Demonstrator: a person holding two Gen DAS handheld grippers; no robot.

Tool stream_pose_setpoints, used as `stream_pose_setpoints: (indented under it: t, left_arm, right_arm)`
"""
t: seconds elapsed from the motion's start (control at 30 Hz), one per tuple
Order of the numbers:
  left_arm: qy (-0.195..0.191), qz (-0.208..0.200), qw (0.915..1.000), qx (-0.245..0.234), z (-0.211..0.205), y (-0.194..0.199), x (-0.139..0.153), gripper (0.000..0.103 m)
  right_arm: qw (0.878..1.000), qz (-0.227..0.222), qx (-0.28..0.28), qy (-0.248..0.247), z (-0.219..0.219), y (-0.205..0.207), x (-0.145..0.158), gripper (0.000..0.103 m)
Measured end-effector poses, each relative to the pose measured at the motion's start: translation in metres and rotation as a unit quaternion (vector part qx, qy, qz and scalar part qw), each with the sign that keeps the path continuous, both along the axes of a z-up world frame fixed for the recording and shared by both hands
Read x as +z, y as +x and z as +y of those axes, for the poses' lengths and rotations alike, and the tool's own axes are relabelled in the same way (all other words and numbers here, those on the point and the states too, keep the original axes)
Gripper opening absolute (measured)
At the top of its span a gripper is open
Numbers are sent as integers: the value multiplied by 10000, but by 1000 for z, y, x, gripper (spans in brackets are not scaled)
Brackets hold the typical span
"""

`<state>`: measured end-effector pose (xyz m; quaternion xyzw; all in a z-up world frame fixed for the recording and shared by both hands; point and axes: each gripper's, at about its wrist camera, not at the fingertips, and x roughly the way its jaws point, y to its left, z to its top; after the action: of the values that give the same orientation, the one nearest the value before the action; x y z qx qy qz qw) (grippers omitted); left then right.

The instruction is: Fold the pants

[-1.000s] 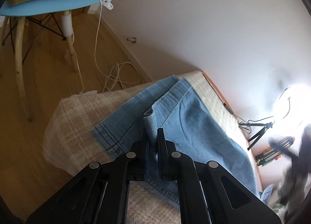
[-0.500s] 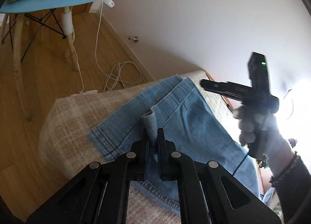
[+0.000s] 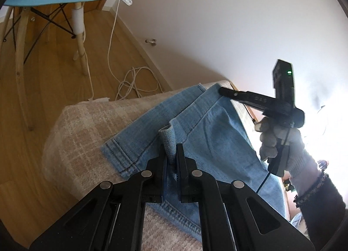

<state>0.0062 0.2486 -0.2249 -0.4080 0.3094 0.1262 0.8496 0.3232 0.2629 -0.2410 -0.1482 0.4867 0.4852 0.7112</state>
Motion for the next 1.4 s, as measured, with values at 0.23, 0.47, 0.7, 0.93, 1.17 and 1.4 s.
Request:
stream_pose_setpoints:
  t: [0.23, 0.47, 0.7, 0.93, 1.17, 1.4]
  left_arm:
    - [57, -182, 9997, 181, 7, -17, 9, 5]
    - [28, 22, 9997, 235, 17, -28, 4, 5]
    - [-9, 276, 9993, 239, 19, -23, -5, 6]
    - [454, 521, 9959, 585, 18, -30, 5, 18]
    - [691, 410, 9954, 526, 15, -35, 19, 28]
    - [1454, 425, 9884, -91, -20, -19, 46, 45]
  right_arm:
    - [9981, -582, 93, 181, 12, -17, 41, 3]
    - [9975, -667, 195, -158, 47, -24, 26, 3]
    - [9973, -553, 41, -482, 58, -25, -12, 3]
    - [9962, -682, -290, -460, 48, -26, 5, 34]
    - [9946, -697, -769, -89, 2, -39, 55, 39]
    - [9853, -988, -1384, 151, -68, -80, 104, 58]
